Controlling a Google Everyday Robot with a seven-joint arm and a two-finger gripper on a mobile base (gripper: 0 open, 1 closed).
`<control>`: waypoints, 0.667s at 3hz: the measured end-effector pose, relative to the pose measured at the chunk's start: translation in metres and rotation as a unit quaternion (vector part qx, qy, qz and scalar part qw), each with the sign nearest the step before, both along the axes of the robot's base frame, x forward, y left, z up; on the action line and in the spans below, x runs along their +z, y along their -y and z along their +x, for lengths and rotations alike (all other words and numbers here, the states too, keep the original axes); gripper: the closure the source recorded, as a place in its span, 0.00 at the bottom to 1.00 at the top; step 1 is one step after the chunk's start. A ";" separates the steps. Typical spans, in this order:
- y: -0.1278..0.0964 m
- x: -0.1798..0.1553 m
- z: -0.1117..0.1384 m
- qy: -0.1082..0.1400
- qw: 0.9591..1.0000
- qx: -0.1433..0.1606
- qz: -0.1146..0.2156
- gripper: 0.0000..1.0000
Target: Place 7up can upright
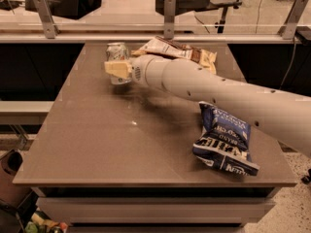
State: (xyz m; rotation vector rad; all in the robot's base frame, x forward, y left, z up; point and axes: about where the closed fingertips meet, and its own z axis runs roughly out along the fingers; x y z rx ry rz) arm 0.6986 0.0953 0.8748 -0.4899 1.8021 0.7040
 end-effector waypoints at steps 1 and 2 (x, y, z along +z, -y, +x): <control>0.021 0.022 0.007 0.056 0.998 -0.026 -0.028 1.00; 0.030 0.031 0.009 0.088 0.994 -0.039 -0.044 1.00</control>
Offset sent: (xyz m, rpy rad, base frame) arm 0.0130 -0.0438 0.0413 -0.1328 -0.2577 -0.1174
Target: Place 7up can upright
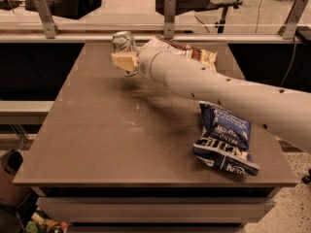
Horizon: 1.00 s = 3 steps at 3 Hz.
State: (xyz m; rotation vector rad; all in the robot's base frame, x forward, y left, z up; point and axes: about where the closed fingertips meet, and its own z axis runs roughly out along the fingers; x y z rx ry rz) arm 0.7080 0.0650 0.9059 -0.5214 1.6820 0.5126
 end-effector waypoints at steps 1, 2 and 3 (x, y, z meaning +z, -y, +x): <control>-0.003 -0.005 0.001 0.012 1.000 0.002 -0.008 1.00; -0.012 -0.014 -0.003 0.014 1.000 0.010 -0.008 1.00; -0.020 -0.020 -0.010 0.010 1.000 0.019 -0.007 1.00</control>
Offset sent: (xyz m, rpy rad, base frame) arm -0.0068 0.0182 -0.0269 -0.0124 -0.0290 0.0390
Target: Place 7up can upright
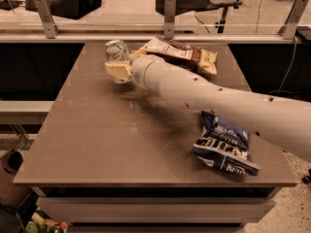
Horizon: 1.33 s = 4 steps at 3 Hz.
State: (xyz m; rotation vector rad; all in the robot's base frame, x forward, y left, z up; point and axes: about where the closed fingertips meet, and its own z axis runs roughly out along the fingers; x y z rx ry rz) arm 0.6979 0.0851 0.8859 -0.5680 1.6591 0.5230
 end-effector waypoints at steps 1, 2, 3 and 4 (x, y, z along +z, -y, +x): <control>-0.005 -0.006 -0.010 -0.005 1.000 0.005 0.002 1.00; -0.015 -0.017 -0.018 -0.011 1.000 0.012 0.012 1.00; -0.017 -0.016 -0.018 -0.011 1.000 0.013 0.012 0.88; -0.019 -0.015 -0.019 -0.010 1.000 0.014 0.012 0.68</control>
Offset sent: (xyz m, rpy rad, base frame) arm -0.0277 0.0246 -0.0338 0.0511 0.0411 0.0372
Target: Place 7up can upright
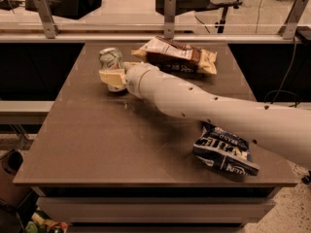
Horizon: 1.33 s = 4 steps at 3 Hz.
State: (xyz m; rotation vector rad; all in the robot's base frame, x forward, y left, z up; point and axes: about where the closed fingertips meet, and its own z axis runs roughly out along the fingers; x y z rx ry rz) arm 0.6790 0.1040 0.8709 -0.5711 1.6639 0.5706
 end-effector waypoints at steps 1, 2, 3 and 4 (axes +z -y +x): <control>-0.002 0.001 0.000 0.001 1.000 0.001 0.000 0.45; -0.003 0.002 -0.001 0.001 1.000 0.002 0.000 0.21; -0.005 0.003 -0.002 0.002 1.000 0.004 0.000 0.00; -0.005 0.003 -0.002 0.002 1.000 0.004 0.000 0.00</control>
Offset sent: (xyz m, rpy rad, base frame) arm -0.0004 0.0014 0.0008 0.0001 -0.0011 0.0020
